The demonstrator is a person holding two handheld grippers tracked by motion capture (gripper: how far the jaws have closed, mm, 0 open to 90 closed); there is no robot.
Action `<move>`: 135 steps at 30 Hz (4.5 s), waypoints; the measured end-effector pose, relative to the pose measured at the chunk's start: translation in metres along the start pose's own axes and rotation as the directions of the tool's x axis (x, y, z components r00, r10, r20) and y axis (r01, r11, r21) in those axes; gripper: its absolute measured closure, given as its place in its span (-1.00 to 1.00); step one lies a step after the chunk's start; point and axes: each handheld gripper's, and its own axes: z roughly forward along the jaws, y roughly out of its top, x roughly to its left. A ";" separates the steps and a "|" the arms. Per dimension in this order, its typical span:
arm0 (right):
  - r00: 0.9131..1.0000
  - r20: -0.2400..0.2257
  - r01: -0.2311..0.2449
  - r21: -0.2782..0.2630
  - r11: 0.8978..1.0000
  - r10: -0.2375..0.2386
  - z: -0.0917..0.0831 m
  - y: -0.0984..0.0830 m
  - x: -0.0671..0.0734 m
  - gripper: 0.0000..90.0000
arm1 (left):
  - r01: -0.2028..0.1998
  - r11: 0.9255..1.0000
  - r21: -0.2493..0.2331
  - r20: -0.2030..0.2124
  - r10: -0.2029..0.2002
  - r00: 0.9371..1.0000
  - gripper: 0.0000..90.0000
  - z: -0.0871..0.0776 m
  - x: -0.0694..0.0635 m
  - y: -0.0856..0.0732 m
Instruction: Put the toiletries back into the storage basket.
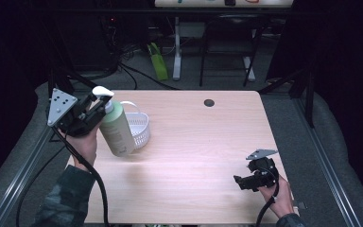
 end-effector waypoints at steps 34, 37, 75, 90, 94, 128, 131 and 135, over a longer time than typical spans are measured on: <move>1.000 -0.008 -0.003 0.005 1.000 0.003 0.002 0.000 0.000 -0.84 | -0.005 1.000 0.000 -0.032 0.005 0.999 0.49 0.047 0.019 0.020; 1.000 -0.008 -0.003 0.005 1.000 0.003 0.002 0.000 -0.001 -0.84 | -0.005 1.000 -0.002 -0.041 0.005 0.999 0.49 0.051 0.021 0.020; 1.000 -0.011 0.003 0.011 1.000 -0.003 0.002 0.000 0.001 -0.84 | -0.005 1.000 0.020 -0.096 0.007 0.995 0.49 0.092 0.041 0.003; 1.000 -0.012 0.006 0.009 1.000 -0.006 0.001 0.000 0.001 -0.83 | 0.004 0.999 0.048 -0.099 0.001 0.995 0.49 0.101 0.043 -0.014; 1.000 -0.011 0.006 0.007 1.000 -0.006 0.001 0.000 0.002 -0.83 | 0.016 0.998 0.057 -0.098 -0.010 0.995 0.49 0.102 0.043 -0.022; 1.000 -0.019 0.013 0.013 1.000 -0.012 0.001 0.000 0.004 -0.83 | 0.035 0.991 0.126 -0.093 -0.024 0.995 0.49 0.098 0.043 -0.067; 1.000 -0.020 0.014 0.012 1.000 -0.013 0.001 0.000 0.004 -0.83 | 0.025 0.991 0.131 -0.092 -0.013 0.996 0.49 0.098 0.041 -0.071; 1.000 -0.019 0.015 0.011 1.000 -0.015 0.000 0.000 0.004 -0.82 | 0.035 0.991 0.132 -0.096 -0.022 0.995 0.49 0.098 0.041 -0.074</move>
